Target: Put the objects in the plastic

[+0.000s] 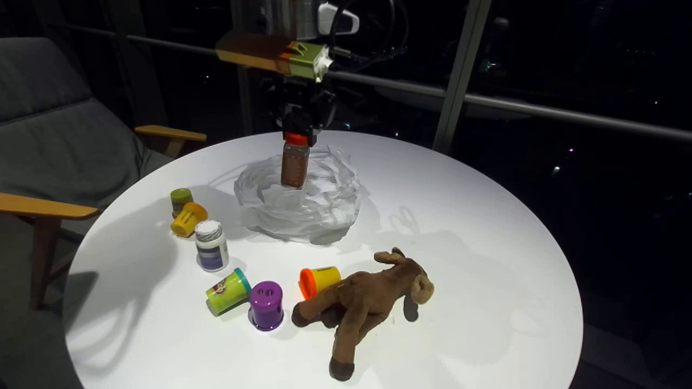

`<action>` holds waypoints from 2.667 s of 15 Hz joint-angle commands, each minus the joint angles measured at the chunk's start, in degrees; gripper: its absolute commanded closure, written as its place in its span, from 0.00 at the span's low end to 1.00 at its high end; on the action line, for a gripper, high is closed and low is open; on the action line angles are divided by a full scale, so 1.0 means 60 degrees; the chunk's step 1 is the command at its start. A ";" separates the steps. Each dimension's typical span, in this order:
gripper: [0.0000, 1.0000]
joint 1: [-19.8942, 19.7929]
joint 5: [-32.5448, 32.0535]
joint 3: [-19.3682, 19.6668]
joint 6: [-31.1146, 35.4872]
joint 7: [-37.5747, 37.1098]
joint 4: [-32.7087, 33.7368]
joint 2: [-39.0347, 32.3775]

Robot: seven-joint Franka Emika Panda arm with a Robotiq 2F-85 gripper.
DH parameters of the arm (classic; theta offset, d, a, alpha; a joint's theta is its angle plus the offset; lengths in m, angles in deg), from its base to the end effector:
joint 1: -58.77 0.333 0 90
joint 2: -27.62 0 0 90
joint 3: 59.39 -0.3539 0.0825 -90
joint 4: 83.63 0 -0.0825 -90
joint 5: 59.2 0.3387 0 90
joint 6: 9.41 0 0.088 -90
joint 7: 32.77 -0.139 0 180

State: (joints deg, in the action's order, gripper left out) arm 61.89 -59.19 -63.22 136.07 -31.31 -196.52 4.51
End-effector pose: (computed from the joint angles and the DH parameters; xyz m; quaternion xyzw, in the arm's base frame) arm 0.6149 0.0720 0.3177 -0.9941 -0.0693 -0.0823 0.0169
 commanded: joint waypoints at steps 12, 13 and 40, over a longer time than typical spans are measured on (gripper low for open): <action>0.11 0.0813 -0.0744 0.0666 0.2814 -0.0537 -0.0840 -0.1099; 0.05 0.1047 -0.0936 0.0914 0.2567 -0.0727 -0.0929 -0.0767; 0.00 -0.0875 0.3101 -0.1368 0.2678 0.1593 -0.5587 0.1664</action>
State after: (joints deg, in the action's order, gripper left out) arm 60.03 -46.07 -66.80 151.87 -28.07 -229.53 13.34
